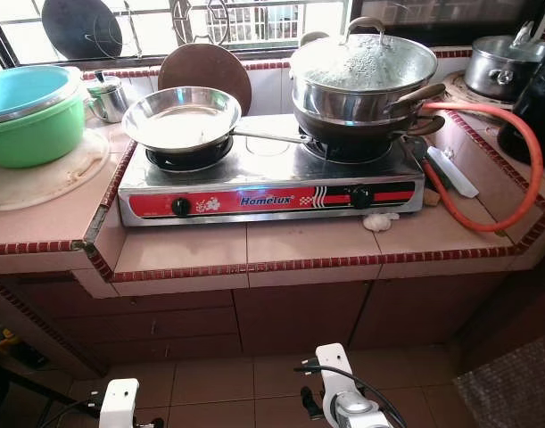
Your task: Kitchen organization
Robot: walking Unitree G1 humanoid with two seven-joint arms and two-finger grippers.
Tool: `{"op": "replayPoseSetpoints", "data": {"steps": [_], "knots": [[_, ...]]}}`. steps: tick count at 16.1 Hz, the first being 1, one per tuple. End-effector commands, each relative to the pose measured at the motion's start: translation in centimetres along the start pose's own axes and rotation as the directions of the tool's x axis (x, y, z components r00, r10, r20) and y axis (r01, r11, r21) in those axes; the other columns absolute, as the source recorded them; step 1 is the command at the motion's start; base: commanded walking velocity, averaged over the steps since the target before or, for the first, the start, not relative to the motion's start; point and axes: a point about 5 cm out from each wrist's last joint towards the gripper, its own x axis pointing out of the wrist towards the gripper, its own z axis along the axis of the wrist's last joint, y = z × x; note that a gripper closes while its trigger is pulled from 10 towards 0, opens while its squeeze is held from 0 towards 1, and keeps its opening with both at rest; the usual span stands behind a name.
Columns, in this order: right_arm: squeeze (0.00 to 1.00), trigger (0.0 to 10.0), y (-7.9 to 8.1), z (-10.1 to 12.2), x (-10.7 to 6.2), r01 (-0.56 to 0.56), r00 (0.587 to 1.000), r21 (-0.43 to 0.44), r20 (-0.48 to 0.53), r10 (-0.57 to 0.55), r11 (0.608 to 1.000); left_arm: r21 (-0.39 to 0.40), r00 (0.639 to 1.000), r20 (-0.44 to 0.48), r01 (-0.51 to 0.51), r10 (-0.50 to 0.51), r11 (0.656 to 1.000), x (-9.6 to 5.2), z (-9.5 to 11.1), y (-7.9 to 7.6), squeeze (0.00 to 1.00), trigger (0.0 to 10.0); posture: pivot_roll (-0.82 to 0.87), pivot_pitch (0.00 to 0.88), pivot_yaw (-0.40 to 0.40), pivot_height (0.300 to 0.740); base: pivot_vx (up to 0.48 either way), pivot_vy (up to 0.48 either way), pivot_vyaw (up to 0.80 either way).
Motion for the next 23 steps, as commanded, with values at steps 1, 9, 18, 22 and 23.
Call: {"op": "replayPoseSetpoints", "data": {"steps": [1, 9, 18, 22, 23], "knots": [[0.00, 10.0, -0.1, 0.2, 0.0, -0.001, 1.000, 0.010, 0.009, 0.001, 1.000, 0.015, 1.000, -0.007, -0.006, 0.006, 1.000, 0.0, -0.2, 0.2, 0.00, 10.0, -0.08, 0.000, 0.037, 0.740, 0.000, 0.000, 0.00], [0.00, 10.0, -0.4, 0.0, 0.0, 0.027, 1.000, 0.183, 0.009, -0.029, 0.983, 0.068, 1.000, -0.027, -0.008, 0.010, 0.998, -0.2, -0.9, 1.1, 0.00, 10.0, -0.10, 0.000, 0.059, 0.740, 0.000, 0.000, 0.00], [0.00, 10.0, -0.6, 0.2, -0.1, -0.035, 0.999, 0.221, 0.016, 0.033, 0.975, 0.032, 1.000, -0.015, 0.014, -0.014, 0.999, -0.2, -1.0, 0.6, 0.00, 10.0, -0.10, 0.000, 0.048, 0.740, 0.000, 0.000, 0.00], [0.00, 10.0, -0.1, 0.4, 0.0, -0.052, 0.999, 0.183, 0.017, 0.050, 0.982, 0.052, 1.000, -0.016, 0.024, -0.023, 0.998, -0.1, -0.9, 0.3, 0.00, 10.0, -0.10, 0.000, 0.043, 0.740, 0.000, 0.000, 0.00], [0.00, 10.0, -0.1, 0.4, 0.0, -0.054, 0.999, 0.177, 0.017, 0.052, 0.983, 0.055, 1.000, -0.012, 0.026, -0.025, 0.998, -0.1, -0.8, 0.3, 0.00, 10.0, -0.10, 0.000, 0.043, 0.740, 0.000, 0.000, 0.00]]}}
